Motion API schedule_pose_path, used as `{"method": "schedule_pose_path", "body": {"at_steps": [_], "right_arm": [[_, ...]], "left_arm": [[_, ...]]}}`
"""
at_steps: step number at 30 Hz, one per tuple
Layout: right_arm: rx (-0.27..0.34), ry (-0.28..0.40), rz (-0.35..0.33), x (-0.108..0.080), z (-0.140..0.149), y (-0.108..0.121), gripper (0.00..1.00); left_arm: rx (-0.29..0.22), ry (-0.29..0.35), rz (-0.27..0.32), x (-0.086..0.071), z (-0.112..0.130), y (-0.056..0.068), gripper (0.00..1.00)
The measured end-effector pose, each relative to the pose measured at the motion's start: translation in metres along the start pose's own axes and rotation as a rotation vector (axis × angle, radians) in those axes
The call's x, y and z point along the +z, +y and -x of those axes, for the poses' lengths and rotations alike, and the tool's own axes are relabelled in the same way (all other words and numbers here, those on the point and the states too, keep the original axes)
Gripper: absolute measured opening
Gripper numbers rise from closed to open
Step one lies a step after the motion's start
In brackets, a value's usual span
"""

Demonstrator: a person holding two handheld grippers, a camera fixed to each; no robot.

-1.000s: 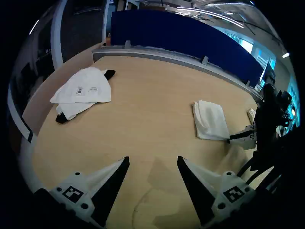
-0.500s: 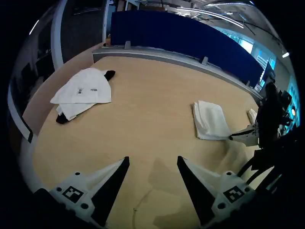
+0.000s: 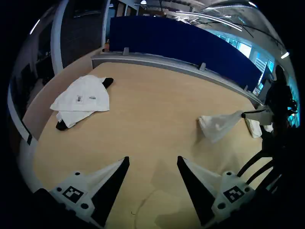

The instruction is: Fold towel

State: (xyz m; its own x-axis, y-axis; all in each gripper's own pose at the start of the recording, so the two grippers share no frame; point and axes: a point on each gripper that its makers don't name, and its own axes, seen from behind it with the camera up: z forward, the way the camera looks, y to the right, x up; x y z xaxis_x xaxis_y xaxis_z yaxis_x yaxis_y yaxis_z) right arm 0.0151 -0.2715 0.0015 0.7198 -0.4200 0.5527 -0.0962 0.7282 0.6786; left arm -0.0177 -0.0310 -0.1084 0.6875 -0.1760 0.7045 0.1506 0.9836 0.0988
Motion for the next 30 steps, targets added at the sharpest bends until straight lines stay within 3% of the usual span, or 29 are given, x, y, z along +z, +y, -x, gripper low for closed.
{"method": "schedule_pose_path", "body": {"at_steps": [9,30], "right_arm": [[-0.026,0.078,0.038,-0.041,-0.052,0.028,0.04],[0.030,0.118,0.178,-0.103,-0.062,0.141,0.04]], "left_arm": [[0.004,0.024,0.011,-0.003,-0.011,0.007,0.93],[0.025,0.019,0.012,-0.003,-0.011,0.019,0.93]]}}
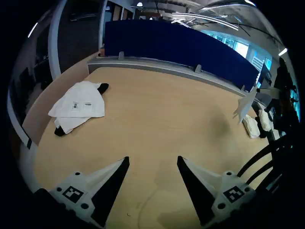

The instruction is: Fold towel

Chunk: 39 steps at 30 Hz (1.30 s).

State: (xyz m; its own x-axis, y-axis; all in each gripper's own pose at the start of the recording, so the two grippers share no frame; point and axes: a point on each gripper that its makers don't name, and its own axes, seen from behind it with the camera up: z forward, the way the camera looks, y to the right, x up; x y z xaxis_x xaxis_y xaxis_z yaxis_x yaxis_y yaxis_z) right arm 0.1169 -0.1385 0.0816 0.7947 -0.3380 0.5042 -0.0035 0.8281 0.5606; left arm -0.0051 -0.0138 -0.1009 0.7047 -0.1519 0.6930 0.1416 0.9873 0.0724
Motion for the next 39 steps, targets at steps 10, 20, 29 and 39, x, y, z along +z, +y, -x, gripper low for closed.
{"method": "schedule_pose_path", "body": {"at_steps": [10,20,29,39], "right_arm": [[-0.008,-0.032,0.081,-0.012,0.006,0.074,0.04],[0.017,-0.047,0.161,-0.015,0.005,0.149,0.04],[0.039,-0.070,0.214,-0.010,0.009,0.198,0.04],[0.049,-0.094,0.234,-0.003,0.012,0.226,0.04]], "left_arm": [[0.002,-0.012,-0.010,-0.001,0.006,0.000,0.93],[-0.003,-0.033,-0.025,-0.002,0.013,-0.001,0.93],[0.003,-0.041,-0.033,0.000,0.015,0.000,0.93],[0.005,-0.045,-0.042,0.002,0.015,-0.001,0.93]]}}
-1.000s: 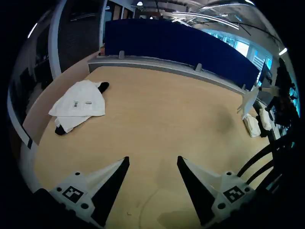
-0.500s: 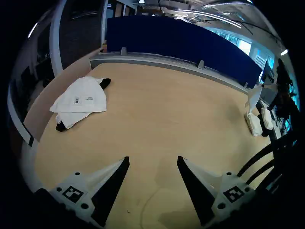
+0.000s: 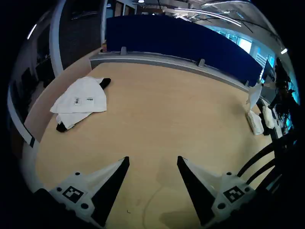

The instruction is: Fold towel

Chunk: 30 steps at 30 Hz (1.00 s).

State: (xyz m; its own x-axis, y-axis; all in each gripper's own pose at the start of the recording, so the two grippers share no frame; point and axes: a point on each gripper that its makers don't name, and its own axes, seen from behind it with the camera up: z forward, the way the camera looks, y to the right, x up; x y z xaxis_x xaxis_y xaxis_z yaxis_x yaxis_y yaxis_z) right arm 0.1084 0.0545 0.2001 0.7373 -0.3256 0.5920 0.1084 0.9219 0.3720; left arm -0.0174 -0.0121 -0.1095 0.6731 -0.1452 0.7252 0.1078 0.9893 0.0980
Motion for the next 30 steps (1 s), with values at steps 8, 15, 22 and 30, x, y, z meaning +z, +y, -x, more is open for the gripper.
{"method": "schedule_pose_path", "body": {"at_steps": [8,15,22,30], "right_arm": [[0.004,-0.017,-0.005,0.004,0.010,0.004,0.04],[0.021,-0.042,0.004,-0.004,0.036,0.011,0.04],[0.065,-0.064,0.022,-0.025,0.072,0.021,0.04],[0.133,-0.133,0.055,-0.043,0.141,0.030,0.04]], "left_arm": [[0.003,-0.002,0.001,0.000,0.000,0.004,0.93],[0.014,-0.002,0.007,-0.001,-0.001,0.011,0.93],[0.022,-0.003,0.018,0.001,-0.001,0.017,0.93],[0.039,-0.007,0.031,0.002,-0.001,0.026,0.93]]}}
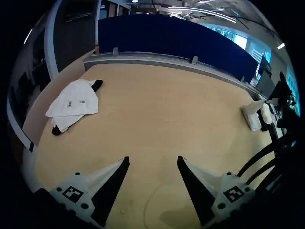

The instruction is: Fold towel

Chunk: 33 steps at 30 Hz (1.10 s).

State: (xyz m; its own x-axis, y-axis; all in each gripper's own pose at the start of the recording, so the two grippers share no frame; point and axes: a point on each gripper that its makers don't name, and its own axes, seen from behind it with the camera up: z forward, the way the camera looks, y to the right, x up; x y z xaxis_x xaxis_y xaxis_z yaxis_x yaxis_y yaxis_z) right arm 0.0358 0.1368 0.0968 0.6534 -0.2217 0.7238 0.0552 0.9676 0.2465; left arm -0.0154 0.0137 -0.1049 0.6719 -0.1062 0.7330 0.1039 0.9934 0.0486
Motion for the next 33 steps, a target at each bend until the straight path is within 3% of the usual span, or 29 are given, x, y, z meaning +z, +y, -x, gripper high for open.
{"method": "schedule_pose_path", "body": {"at_steps": [6,12,24,33], "right_arm": [[0.065,-0.070,0.036,0.002,0.057,0.010,0.04],[0.129,-0.116,0.075,0.012,0.092,0.019,0.05],[0.164,-0.197,0.156,0.033,0.135,0.032,0.04],[0.186,-0.235,0.168,0.044,0.153,0.035,0.05]], "left_arm": [[0.007,-0.006,0.001,-0.001,0.001,0.002,0.93],[0.018,-0.008,0.000,-0.002,0.002,0.002,0.93],[0.028,-0.008,0.002,-0.007,0.006,0.006,0.93],[0.024,-0.010,-0.007,-0.007,0.008,0.003,0.93]]}}
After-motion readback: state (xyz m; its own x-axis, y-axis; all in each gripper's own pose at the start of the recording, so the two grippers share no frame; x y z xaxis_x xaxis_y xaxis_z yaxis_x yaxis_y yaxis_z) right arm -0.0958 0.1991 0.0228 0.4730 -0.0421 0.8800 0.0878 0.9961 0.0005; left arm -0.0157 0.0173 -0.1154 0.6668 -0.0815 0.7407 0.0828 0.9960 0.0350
